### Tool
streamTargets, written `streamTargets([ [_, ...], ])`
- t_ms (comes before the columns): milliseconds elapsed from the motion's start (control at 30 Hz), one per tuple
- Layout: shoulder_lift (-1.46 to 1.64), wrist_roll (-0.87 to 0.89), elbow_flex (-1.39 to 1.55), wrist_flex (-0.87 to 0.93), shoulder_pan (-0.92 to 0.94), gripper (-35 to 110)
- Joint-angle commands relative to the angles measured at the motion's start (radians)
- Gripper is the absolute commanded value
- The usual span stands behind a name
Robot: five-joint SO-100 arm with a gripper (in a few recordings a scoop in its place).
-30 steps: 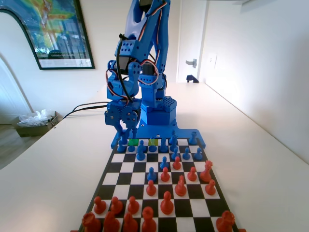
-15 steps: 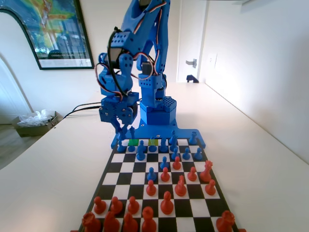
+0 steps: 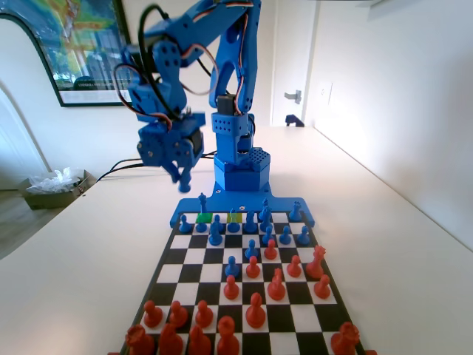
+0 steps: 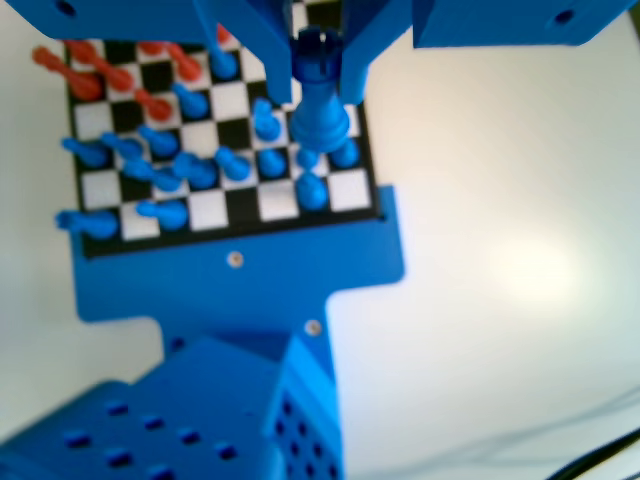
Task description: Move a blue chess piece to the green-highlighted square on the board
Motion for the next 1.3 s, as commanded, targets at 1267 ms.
streamTargets([
  [1267,0.089,0.193,0.607,-0.761,-0.189,1],
])
